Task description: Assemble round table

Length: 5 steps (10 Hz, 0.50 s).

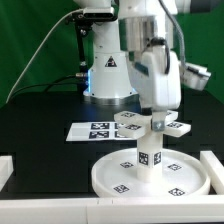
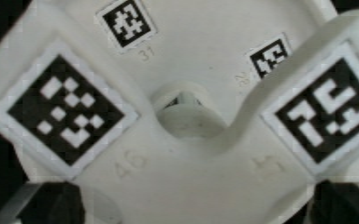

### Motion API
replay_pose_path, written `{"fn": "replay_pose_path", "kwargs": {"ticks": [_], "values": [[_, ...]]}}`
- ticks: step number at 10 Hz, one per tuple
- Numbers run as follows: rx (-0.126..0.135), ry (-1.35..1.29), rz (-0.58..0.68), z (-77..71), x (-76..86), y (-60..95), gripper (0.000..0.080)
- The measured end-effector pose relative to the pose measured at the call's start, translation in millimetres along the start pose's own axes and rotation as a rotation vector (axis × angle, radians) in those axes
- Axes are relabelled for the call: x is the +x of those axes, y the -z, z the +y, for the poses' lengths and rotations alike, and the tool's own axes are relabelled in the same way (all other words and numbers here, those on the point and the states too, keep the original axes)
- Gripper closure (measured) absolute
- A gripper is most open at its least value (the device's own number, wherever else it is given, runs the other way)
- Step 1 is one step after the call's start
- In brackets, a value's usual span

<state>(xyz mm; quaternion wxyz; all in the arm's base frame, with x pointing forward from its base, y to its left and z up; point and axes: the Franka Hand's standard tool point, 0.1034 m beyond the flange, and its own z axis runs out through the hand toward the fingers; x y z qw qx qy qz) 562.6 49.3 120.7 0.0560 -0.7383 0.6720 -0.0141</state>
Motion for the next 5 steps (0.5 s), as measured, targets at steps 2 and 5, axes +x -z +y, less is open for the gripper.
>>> {"fn": "replay_pose_path", "kwargs": {"ticks": [2,5], "values": [[0.028,0.031,-0.029,-3.9,-6.7,29.2,0.0151],[0.027,0.036,-0.028,-2.5,-7.0,28.0,0.0151]]}}
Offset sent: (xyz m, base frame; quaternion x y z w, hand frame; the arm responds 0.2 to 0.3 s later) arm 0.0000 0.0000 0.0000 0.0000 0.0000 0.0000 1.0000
